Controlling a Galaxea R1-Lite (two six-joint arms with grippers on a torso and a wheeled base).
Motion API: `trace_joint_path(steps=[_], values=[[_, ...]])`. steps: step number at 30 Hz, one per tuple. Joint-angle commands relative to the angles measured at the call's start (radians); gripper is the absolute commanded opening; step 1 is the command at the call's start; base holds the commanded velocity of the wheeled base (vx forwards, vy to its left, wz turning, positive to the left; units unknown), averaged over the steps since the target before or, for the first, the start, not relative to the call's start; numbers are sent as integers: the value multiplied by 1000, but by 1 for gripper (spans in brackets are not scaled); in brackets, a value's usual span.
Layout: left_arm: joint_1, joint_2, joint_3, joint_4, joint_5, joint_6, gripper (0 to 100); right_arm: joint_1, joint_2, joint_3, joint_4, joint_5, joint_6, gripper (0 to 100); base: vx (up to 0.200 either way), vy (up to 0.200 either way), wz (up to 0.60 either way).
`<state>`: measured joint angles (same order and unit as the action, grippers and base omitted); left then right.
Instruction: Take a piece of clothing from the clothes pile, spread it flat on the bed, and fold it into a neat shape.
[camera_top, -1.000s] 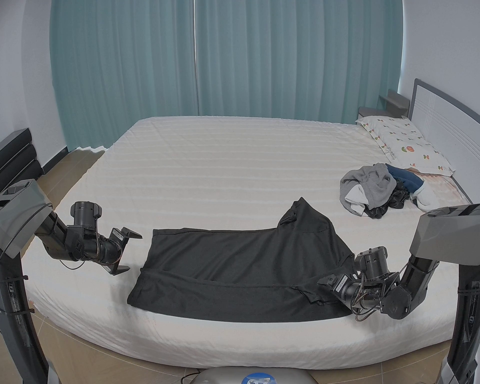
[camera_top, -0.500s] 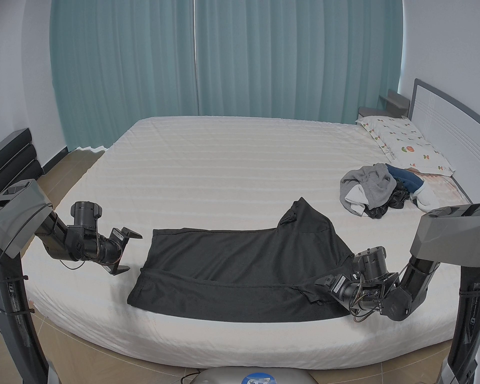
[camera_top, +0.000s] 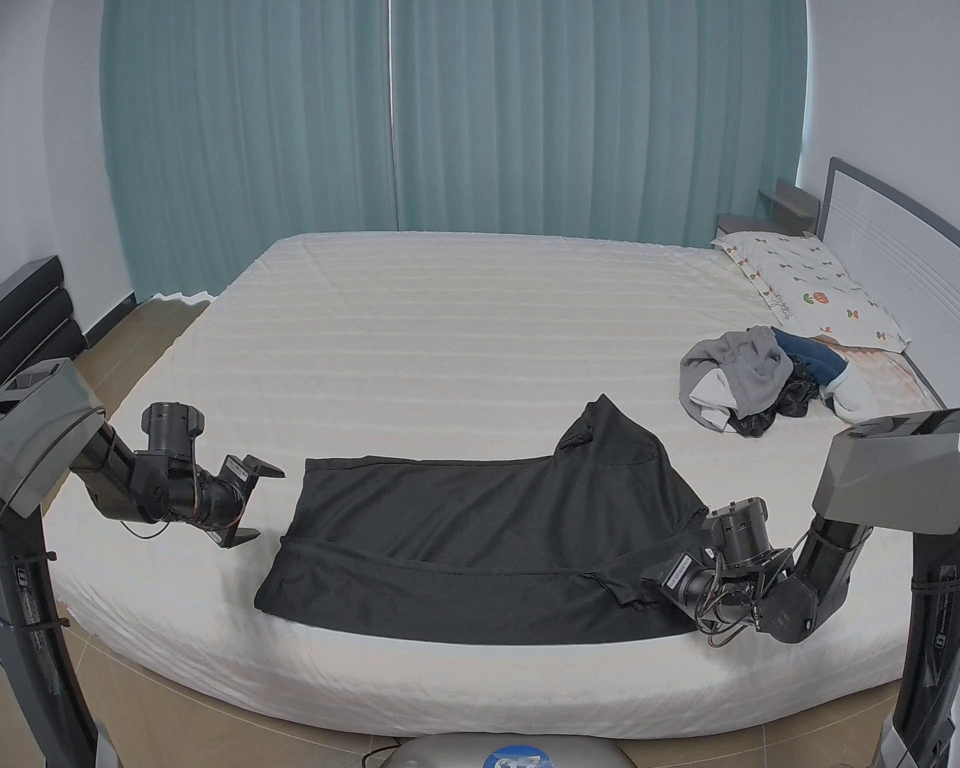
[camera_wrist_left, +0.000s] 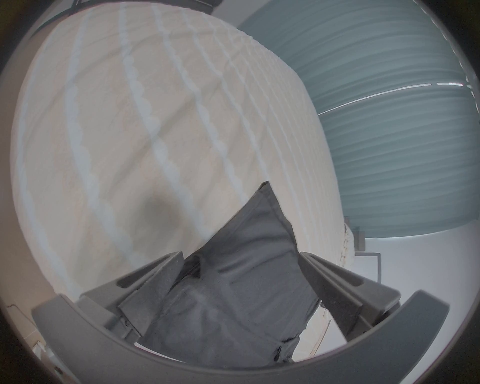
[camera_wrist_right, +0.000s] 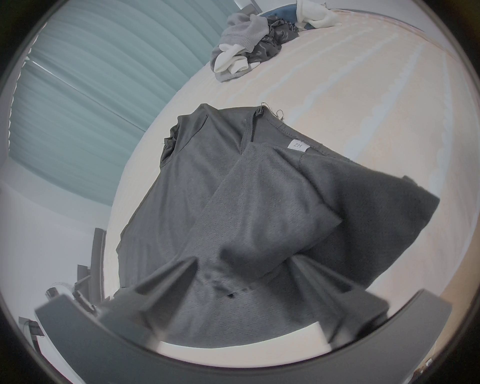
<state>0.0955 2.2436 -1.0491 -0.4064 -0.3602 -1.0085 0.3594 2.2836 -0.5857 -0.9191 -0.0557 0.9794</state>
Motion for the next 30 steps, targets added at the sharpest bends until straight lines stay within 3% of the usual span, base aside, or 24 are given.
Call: trace_joint_path(steps=[1, 30], values=[[3, 2, -5, 9, -3, -22, 100, 3, 11, -3, -9, -7, 12, 0, 0, 0, 0], [1, 2, -3, 9, -3, -22, 100, 39, -102, 115, -7, -9, 7, 0, 0, 0, 0]])
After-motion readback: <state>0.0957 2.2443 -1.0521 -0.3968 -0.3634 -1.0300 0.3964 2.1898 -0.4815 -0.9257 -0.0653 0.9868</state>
